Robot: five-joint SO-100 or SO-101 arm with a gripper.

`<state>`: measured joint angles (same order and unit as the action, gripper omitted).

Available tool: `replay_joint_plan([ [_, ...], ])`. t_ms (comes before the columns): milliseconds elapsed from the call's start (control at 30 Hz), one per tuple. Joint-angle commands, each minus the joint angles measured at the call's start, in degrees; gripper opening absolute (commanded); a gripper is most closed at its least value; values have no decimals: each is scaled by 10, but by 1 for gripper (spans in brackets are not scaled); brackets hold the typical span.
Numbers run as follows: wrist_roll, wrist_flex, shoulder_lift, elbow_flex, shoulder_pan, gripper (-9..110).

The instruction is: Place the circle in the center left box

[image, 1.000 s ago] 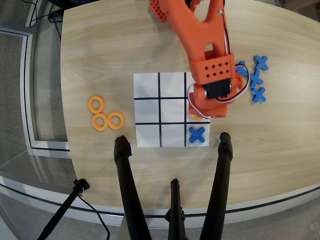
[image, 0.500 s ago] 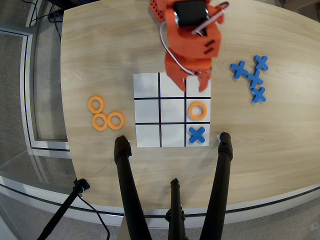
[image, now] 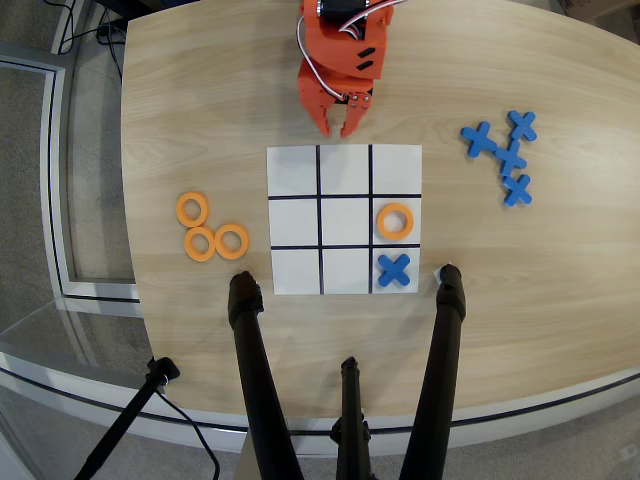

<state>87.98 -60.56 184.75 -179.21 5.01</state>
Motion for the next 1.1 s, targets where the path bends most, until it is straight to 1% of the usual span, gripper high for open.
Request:
replay_joint_plan([
  [0, 0, -47, 70, -43, -14, 1],
  [167, -29, -127, 76, -43, -21, 0],
  [233, -49, -136, 76, -43, 11, 0],
  [400, -59, -142, 76, -43, 208, 0],
  [533, -57, -142, 82, -43, 427, 0],
  [733, -56, -140, 96, -43, 691, 0],
  [900, -54, -139, 97, -43, 836, 0],
  [1067, -54, -139, 97, -43, 908, 0],
])
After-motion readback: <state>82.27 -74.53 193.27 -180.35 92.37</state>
